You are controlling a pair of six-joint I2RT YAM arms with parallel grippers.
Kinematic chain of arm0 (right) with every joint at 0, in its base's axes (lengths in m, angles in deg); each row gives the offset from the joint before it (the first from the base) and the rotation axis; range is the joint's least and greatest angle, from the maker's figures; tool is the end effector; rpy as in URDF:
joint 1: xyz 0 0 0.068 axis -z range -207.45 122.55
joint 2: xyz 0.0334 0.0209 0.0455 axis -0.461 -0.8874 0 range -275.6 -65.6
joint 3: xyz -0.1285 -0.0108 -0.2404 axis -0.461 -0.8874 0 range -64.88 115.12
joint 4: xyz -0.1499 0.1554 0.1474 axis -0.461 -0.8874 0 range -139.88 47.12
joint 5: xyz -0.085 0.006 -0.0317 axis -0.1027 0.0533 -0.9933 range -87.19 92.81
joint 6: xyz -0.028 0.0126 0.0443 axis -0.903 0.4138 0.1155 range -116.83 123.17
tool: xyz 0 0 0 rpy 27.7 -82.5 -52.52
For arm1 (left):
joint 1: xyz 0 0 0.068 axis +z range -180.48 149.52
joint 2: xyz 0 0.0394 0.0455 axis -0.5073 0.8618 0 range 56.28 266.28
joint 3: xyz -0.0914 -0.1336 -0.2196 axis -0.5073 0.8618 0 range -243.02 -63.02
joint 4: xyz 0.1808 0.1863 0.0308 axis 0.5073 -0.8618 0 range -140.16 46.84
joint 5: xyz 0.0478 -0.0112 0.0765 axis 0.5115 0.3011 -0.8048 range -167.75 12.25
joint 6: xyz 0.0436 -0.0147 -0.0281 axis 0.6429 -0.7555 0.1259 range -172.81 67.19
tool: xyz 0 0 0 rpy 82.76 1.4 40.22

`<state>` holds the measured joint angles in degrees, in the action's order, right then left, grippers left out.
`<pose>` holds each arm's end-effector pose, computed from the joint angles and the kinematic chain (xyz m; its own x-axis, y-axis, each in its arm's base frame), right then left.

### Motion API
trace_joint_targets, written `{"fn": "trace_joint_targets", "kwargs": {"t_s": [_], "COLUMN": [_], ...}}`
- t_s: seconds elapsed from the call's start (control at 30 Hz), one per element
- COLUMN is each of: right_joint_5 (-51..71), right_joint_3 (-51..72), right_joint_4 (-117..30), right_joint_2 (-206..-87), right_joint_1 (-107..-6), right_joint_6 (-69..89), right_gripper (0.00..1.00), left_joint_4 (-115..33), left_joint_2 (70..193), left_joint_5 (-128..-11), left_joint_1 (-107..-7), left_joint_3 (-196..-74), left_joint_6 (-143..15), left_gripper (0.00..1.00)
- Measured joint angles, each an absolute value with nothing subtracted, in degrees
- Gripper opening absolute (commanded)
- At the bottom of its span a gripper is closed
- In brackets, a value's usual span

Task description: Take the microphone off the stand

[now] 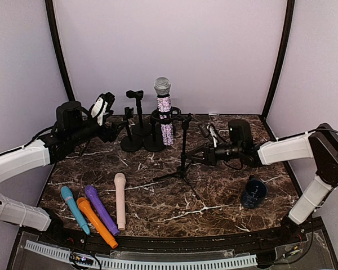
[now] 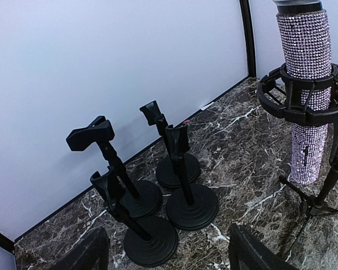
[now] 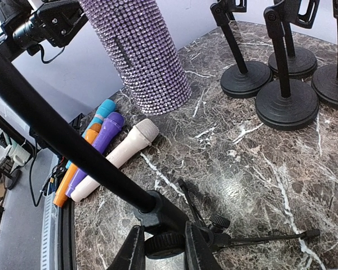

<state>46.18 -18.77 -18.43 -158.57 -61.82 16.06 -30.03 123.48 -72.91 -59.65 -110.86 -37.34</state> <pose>0.2646 0.2107 0.2014 -0.5152 -0.1559 -0.8428 -0.8406 0.2836 0.4614 0.2409 -0.1377 0.3203 0.0575 0.2723 -0.9605 0.5639 0.7851 0.2563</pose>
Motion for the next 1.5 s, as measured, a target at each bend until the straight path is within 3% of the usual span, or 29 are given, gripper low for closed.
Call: {"fn": "trace_joint_targets", "kwargs": {"t_s": [0.87, 1.5], "right_joint_5": [10.5, -15.2], "right_joint_3": [-28.1, -26.2], "right_joint_4": [-9.8, -12.3], "right_joint_2": [-151.2, -152.1], "right_joint_1": [-76.1, -86.4], "right_joint_6": [6.4, -8.7], "right_gripper": [0.08, 0.08], "left_joint_4": [-30.0, -30.0], "left_joint_2": [124.6, 125.0], "left_joint_5": [-72.9, -72.9], "left_joint_1": [-59.7, -59.7], "left_joint_3": [-110.5, -110.4], "left_joint_6": [-37.3, -37.3], "left_gripper": [0.75, 0.75]}}
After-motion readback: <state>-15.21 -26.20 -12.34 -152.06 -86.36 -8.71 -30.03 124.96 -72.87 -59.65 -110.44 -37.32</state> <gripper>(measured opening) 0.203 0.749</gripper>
